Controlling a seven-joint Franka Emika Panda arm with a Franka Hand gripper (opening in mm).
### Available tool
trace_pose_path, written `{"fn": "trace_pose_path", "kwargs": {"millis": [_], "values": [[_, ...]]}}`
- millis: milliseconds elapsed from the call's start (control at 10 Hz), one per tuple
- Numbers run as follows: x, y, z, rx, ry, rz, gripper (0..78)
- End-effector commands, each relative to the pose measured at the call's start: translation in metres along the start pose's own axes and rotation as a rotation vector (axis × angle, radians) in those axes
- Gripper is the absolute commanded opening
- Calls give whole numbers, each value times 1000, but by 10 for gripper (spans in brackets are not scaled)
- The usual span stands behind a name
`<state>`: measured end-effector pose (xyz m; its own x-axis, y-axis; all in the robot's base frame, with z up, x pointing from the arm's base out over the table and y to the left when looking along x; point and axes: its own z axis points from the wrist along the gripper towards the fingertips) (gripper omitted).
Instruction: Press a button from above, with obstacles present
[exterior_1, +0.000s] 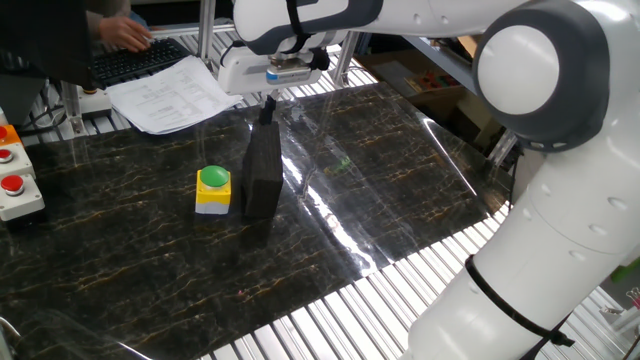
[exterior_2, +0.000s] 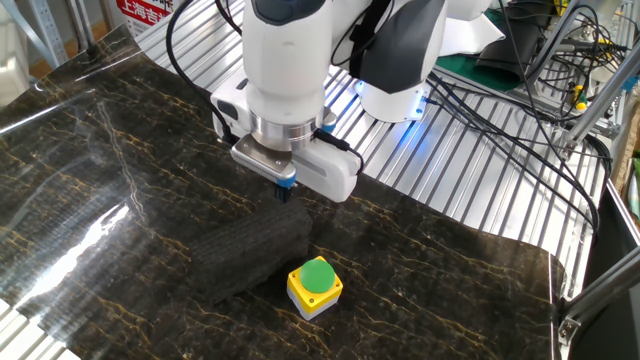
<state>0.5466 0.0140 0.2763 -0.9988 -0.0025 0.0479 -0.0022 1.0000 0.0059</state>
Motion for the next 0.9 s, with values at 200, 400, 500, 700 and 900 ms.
{"fn": "trace_pose_path", "kwargs": {"millis": [200, 400, 500, 700, 900], "values": [[-1, 0, -2, 0, -2, -5, 0], [-1, 0, -2, 2, -3, -11, 0], [-1, 0, -2, 3, -3, -12, 0], [-1, 0, -2, 3, -2, -10, 0], [-1, 0, -2, 6, 0, -7, 0]]}}
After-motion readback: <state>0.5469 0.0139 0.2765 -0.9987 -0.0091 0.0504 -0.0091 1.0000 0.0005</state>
